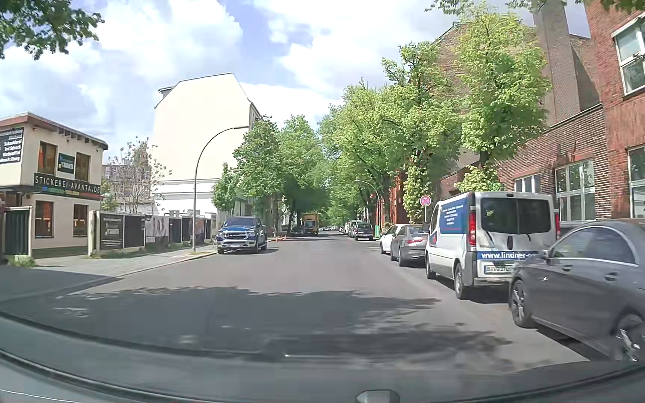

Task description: Follow the waypoints while adhering to traffic rules and regulations

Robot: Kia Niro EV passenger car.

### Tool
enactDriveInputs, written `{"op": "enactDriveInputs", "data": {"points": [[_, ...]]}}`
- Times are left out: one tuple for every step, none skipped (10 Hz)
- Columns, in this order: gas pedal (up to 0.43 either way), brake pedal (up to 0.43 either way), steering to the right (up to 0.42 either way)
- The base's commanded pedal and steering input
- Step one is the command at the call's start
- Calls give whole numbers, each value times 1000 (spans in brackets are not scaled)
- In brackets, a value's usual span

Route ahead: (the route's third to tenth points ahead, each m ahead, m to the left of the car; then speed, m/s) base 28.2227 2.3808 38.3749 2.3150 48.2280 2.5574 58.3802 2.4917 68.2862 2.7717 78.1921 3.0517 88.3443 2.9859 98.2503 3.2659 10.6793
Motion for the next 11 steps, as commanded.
{"op": "enactDriveInputs", "data": {"points": [[28,18,1],[8,18,1],[8,18,1],[20,18,0],[20,18,-2],[20,18,-4],[28,18,-5],[28,18,-6],[28,18,-7],[28,18,-7],[28,18,-7]]}}
